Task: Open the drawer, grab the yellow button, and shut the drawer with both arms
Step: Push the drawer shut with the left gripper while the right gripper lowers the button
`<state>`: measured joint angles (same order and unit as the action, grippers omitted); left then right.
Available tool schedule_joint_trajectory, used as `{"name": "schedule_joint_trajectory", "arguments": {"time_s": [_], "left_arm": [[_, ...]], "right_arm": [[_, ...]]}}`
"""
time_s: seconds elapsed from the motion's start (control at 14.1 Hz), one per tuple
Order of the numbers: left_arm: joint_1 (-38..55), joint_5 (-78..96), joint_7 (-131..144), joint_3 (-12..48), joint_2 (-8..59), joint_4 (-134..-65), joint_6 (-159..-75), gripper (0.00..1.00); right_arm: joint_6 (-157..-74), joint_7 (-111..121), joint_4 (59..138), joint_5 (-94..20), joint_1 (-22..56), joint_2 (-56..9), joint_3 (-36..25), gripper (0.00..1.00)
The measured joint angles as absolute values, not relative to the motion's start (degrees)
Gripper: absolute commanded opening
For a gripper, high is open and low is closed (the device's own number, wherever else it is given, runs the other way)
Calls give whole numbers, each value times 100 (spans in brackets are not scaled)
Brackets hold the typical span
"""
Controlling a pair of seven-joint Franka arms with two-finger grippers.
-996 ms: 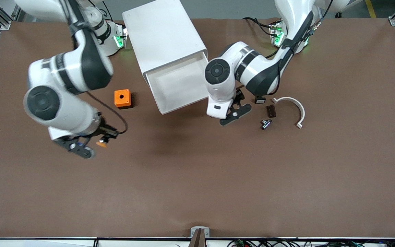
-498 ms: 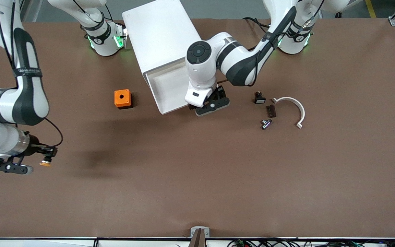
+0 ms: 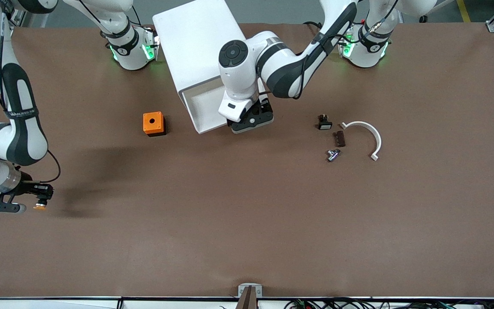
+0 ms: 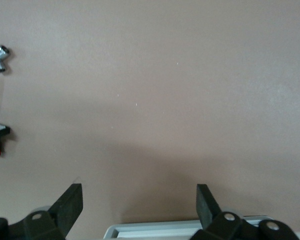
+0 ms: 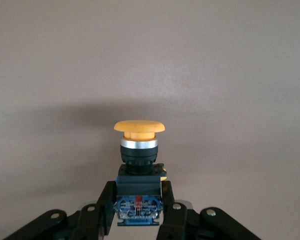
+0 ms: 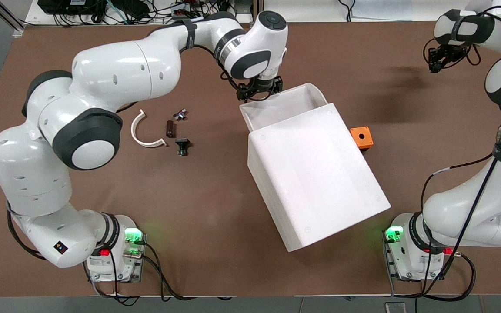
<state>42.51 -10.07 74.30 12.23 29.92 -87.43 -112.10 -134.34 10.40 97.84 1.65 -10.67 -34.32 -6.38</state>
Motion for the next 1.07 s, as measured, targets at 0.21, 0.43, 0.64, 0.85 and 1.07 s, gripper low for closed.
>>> {"name": "schedule_joint_trajectory", "arguments": {"time_s": [0.21,0.43,0.64,0.85,1.07], "left_arm": [[4276,-874,8058,1408,2997,-8754,-11177,100],[4318,-278,8340,1537,3012,-8783,-11167,100],[4399,48,8390,1543,3018,-8807,-11097,100],[4459,303,8549,1543,3019,-8809,-11061,100],[4454,654,8591,1539,3043,-8825,-11042,100]], "right_arm": [[-13656,1106,9786,165,-1104,-3707,-631,0],[-13670,1162,9785,165,-1108,-3777,-610,100],[-13670,1176,9727,165,-1097,-3772,-560,100],[-13437,1196,9615,167,-1047,-3645,-529,100],[-12610,1196,9475,169,-917,-3183,-506,100]]}}
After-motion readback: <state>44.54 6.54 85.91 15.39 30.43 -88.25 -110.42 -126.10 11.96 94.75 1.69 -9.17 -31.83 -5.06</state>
